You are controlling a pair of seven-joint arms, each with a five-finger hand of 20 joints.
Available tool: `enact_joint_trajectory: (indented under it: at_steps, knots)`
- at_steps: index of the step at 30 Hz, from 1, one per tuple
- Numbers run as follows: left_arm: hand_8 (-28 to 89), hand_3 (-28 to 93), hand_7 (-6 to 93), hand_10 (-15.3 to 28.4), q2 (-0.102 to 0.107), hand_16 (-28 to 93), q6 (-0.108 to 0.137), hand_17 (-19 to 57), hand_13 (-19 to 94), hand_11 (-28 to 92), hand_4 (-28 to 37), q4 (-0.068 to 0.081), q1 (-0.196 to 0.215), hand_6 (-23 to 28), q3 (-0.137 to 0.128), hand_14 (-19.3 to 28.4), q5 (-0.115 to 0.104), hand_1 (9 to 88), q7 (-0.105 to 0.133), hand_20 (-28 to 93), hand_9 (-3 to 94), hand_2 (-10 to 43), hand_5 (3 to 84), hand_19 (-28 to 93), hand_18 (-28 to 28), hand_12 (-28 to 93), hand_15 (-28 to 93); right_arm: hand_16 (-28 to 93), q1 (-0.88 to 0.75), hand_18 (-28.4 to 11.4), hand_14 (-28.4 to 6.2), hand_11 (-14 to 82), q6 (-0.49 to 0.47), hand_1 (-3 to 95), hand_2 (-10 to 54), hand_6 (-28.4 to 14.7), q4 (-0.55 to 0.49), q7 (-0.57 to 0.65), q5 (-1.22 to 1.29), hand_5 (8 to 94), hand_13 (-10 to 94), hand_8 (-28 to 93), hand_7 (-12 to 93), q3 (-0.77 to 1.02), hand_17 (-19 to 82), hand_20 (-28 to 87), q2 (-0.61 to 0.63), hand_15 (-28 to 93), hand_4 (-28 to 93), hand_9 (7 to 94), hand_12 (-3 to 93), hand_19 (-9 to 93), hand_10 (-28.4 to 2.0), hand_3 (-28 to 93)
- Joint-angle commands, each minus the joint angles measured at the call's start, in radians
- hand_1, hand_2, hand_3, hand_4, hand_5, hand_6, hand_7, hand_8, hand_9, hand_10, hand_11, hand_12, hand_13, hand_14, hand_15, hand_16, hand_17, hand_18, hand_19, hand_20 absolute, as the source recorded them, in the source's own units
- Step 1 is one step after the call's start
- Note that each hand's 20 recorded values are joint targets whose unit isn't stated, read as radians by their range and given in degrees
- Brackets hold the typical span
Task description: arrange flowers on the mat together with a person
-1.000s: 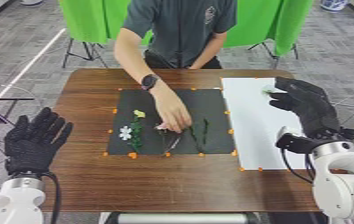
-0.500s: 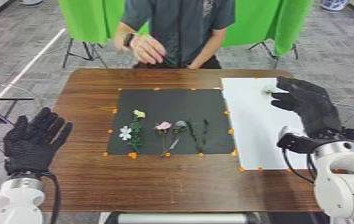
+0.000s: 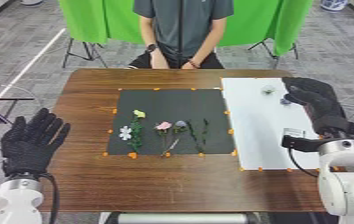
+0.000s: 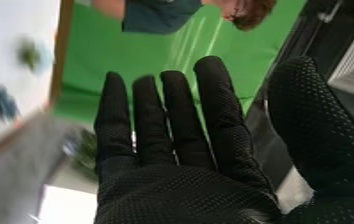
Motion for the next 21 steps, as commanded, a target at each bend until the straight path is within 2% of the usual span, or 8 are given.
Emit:
enact_joint_trajectory:
  at_steps: [1, 4, 7, 9, 11, 14, 16, 21]
  knots:
    - [-8, 73, 24.4, 16.2, -0.005, 2, 0.004, 0.3, 43, 28, -27.1, -0.005, 0.014, 8.4, -0.001, 18.2, 0.006, 31.5, -0.001, 28, 54.6, 12.8, 57.1, 43, 18.8, 20, 54, 8, 0.069, -12.6, -10.9, 10.6, 0.041, 31.4, 1.3, -4.0, 0.135, -0.044, -0.466, 47.3, 24, -14, 20, -0.022, 9, 10, 0.047, 19, -24, 38.9, 11.9, 46, -13.9, 81]
    - [-8, 73, 24.4, 16.2, -0.007, 2, 0.009, 0.3, 44, 28, -27.1, -0.004, 0.011, 8.4, -0.001, 18.1, 0.006, 31.5, -0.008, 28, 54.7, 12.8, 57.1, 43, 18.8, 20, 54, 8, 0.124, -13.3, -12.2, 10.0, 0.001, 31.9, -0.1, -3.7, 0.193, -0.014, -0.622, 44.3, 21, -14, 21, -0.024, 7, 10, 0.062, 19, -24, 35.9, 11.8, 49, -13.5, 81]
    - [-8, 73, 24.3, 16.2, -0.005, 2, 0.009, 0.2, 44, 28, -27.2, -0.006, 0.013, 8.5, -0.004, 18.1, -0.002, 31.5, 0.004, 28, 54.7, 12.8, 57.1, 43, 18.8, 20, 54, 7, 0.191, -13.6, -13.6, 9.5, -0.021, 32.6, -0.7, -3.9, 0.251, 0.038, -0.742, 42.0, 19, -14, 20, -0.055, 7, 10, 0.087, 20, -24, 33.9, 11.6, 51, -13.6, 81]
    - [-8, 73, 24.2, 16.2, -0.007, 3, 0.008, 0.3, 44, 28, -27.2, -0.008, 0.019, 8.5, -0.008, 18.2, 0.001, 31.5, 0.002, 28, 54.7, 12.8, 57.2, 43, 18.8, 20, 54, 7, 0.260, -13.6, -13.9, 9.3, -0.043, 33.2, -0.9, -3.9, 0.305, 0.129, -0.820, 41.1, 19, -14, 20, -0.123, 7, 11, 0.120, 21, -24, 32.8, 11.5, 52, -13.3, 81]
    - [-8, 73, 24.3, 16.3, -0.011, 3, 0.019, 0.2, 44, 28, -27.3, -0.009, 0.018, 8.5, -0.010, 18.2, 0.002, 31.6, 0.003, 28, 54.7, 12.8, 57.2, 43, 18.8, 20, 54, 7, 0.302, -13.8, -15.2, 8.9, -0.096, 33.5, -1.1, -4.2, 0.350, 0.160, -0.906, 38.7, 15, -13, 20, -0.146, 5, 10, 0.131, 22, -24, 30.2, 12.2, 52, -15.8, 81]
    - [-8, 73, 24.3, 16.3, -0.012, 3, 0.035, 0.2, 44, 28, -27.5, -0.010, 0.024, 8.5, -0.009, 18.1, 0.028, 31.7, -0.003, 28, 54.8, 13.0, 57.2, 43, 18.8, 20, 54, 6, 0.335, -14.3, -17.2, 7.6, -0.091, 34.5, -1.7, -5.7, 0.409, 0.146, -0.897, 33.4, 10, -12, 19, -0.160, 1, 8, 0.144, 24, -24, 24.9, 13.3, 53, -19.3, 81]
    - [-8, 73, 24.3, 16.3, -0.014, 3, 0.027, 0.3, 44, 28, -27.4, -0.013, 0.031, 8.5, -0.012, 18.2, 0.014, 31.6, 0.003, 28, 54.8, 13.1, 57.2, 43, 18.8, 20, 54, 6, 0.373, -14.5, -17.2, 7.3, -0.117, 35.4, -2.0, -5.9, 0.457, 0.128, -0.896, 32.9, 9, -12, 19, -0.180, 1, 8, 0.154, 24, -25, 24.4, 13.4, 53, -19.3, 81]
    - [-8, 73, 24.4, 16.3, -0.009, 3, 0.029, 0.2, 44, 28, -27.3, -0.017, 0.038, 8.4, -0.018, 18.1, 0.011, 31.7, 0.018, 28, 54.8, 13.1, 57.2, 43, 18.8, 20, 54, 5, 0.474, -15.0, -17.0, 7.6, -0.229, 36.9, -2.3, -6.4, 0.553, 0.155, -0.890, 30.9, 11, -12, 19, -0.245, 3, 9, 0.172, 27, -26, 24.0, 13.8, 56, -18.8, 81]
